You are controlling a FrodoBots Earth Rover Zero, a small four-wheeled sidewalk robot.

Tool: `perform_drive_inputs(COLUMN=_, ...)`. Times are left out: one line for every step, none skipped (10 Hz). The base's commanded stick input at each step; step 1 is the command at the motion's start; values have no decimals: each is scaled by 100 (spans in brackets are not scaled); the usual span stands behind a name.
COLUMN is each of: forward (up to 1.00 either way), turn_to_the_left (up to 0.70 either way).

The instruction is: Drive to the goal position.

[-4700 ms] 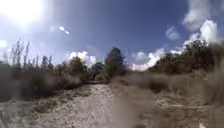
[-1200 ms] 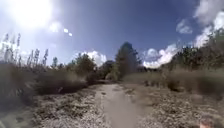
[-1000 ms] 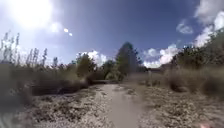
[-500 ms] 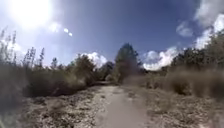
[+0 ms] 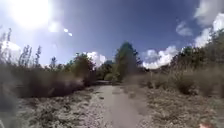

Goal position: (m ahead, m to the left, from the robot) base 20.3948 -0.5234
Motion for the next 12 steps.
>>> perform_drive_inputs(forward=45, turn_to_the_left=0)
perform_drive_inputs(forward=45, turn_to_the_left=0)
perform_drive_inputs(forward=45, turn_to_the_left=0)
perform_drive_inputs(forward=45, turn_to_the_left=0)
perform_drive_inputs(forward=45, turn_to_the_left=0)
perform_drive_inputs(forward=45, turn_to_the_left=0)
perform_drive_inputs(forward=45, turn_to_the_left=0)
perform_drive_inputs(forward=45, turn_to_the_left=0)
perform_drive_inputs(forward=45, turn_to_the_left=0)
perform_drive_inputs(forward=45, turn_to_the_left=0)
perform_drive_inputs(forward=45, turn_to_the_left=0)
perform_drive_inputs(forward=45, turn_to_the_left=0)
